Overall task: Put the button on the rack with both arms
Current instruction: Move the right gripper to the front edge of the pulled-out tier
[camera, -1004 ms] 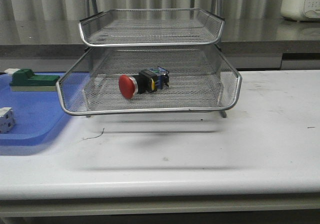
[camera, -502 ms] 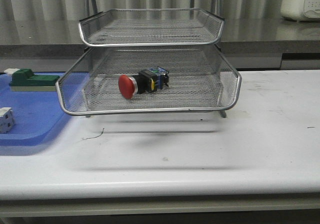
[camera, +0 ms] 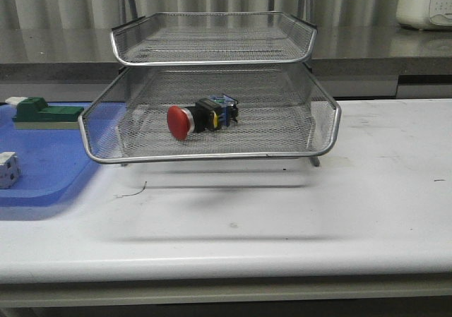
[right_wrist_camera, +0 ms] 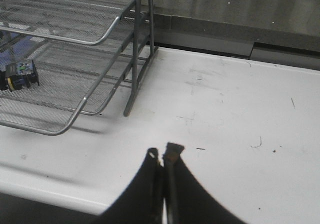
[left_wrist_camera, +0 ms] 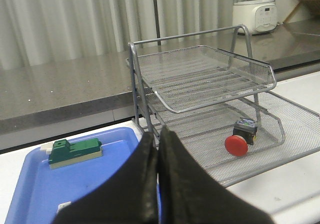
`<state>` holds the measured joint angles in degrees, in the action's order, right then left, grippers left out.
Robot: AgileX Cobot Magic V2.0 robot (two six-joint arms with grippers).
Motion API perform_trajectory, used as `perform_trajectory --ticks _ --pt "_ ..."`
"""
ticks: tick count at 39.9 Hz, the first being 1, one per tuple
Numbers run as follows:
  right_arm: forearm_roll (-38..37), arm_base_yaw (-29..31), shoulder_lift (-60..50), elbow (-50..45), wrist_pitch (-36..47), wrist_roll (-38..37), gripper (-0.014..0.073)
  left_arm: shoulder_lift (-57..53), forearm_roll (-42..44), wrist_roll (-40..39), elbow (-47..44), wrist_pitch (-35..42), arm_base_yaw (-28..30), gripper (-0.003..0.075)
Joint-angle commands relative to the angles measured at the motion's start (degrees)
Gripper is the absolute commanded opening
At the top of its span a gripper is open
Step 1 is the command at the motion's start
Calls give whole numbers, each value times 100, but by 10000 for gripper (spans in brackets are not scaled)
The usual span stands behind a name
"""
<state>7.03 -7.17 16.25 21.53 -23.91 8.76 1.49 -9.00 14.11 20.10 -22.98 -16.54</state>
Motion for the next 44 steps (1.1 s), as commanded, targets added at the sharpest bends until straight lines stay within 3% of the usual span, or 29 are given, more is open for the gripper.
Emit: perform_trajectory --ticks 1,6,16,33,39,44 --pt "62 -9 103 157 940 9 -60 69 -87 -58 149 479 8 -19" --pt "62 -9 620 376 1282 9 -60 69 -87 -58 149 479 8 -19" --pt "62 -266 2591 1507 1046 9 -60 69 -87 -58 149 479 8 -19" --pt "62 -3413 5182 2462 1065 15 -60 69 -87 -58 149 479 8 -19" --pt "62 -4014 6137 2752 1188 15 -60 69 -87 -58 149 479 8 -19" --pt "69 -4176 6753 2984 1142 15 -60 69 -87 -58 149 479 8 -19"
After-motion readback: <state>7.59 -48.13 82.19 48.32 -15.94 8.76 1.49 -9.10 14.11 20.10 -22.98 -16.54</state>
